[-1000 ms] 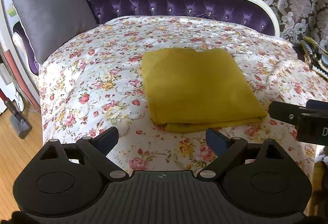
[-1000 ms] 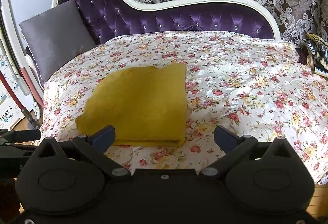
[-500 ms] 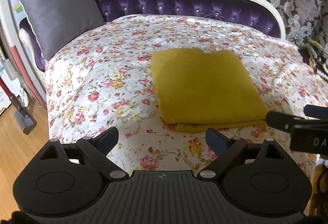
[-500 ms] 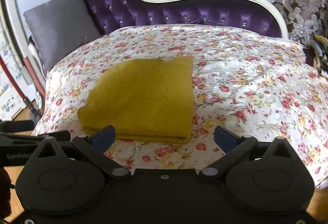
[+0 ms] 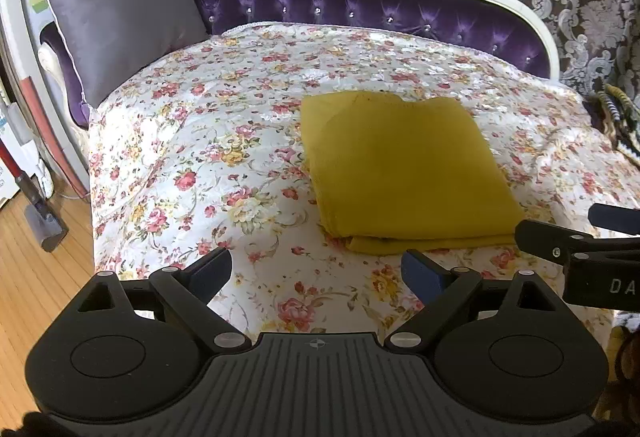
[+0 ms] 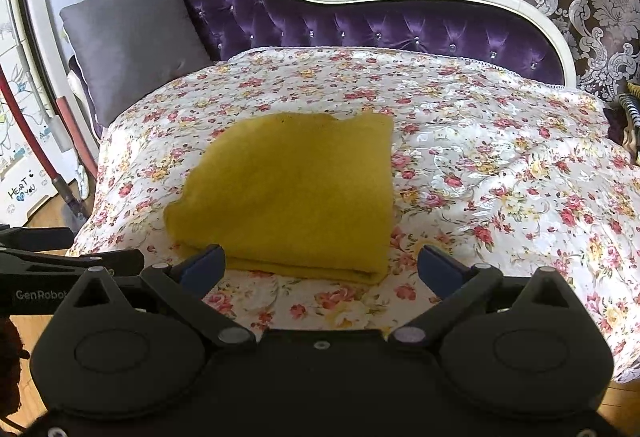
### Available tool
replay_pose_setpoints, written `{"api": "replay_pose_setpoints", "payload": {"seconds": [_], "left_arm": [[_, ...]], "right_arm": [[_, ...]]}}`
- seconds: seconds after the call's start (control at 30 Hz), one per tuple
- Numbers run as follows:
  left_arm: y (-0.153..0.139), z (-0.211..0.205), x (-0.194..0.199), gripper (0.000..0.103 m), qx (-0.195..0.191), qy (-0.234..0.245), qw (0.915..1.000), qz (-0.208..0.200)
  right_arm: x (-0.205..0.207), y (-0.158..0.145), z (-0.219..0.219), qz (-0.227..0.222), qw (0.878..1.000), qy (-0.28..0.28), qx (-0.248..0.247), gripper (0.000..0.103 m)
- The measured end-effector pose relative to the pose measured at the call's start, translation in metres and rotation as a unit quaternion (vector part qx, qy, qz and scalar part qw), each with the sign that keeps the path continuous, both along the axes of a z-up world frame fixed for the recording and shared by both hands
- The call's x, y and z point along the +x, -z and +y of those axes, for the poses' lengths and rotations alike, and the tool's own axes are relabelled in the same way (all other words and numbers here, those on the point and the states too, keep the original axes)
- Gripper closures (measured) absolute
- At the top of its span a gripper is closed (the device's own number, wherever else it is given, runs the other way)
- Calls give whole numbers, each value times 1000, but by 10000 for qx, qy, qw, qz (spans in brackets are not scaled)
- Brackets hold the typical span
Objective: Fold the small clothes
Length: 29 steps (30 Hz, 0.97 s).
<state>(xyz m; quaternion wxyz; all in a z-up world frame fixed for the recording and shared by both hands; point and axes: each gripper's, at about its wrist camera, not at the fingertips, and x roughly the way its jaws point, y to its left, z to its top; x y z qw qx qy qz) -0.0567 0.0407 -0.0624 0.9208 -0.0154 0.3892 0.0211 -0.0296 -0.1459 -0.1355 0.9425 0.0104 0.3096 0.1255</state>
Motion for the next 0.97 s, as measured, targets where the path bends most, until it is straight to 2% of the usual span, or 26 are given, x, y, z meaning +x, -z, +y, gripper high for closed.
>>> {"api": "replay_pose_setpoints", "payload": {"seconds": [0.4, 0.97], "left_arm": [[5, 0, 3, 11, -125, 55, 9999, 86], [8, -7, 7, 11, -37, 162, 9997, 163]], "right_arm": [[-1, -2, -8, -66, 9999, 30, 82, 1], [4, 3, -10, 43, 9998, -18, 201, 1]]}}
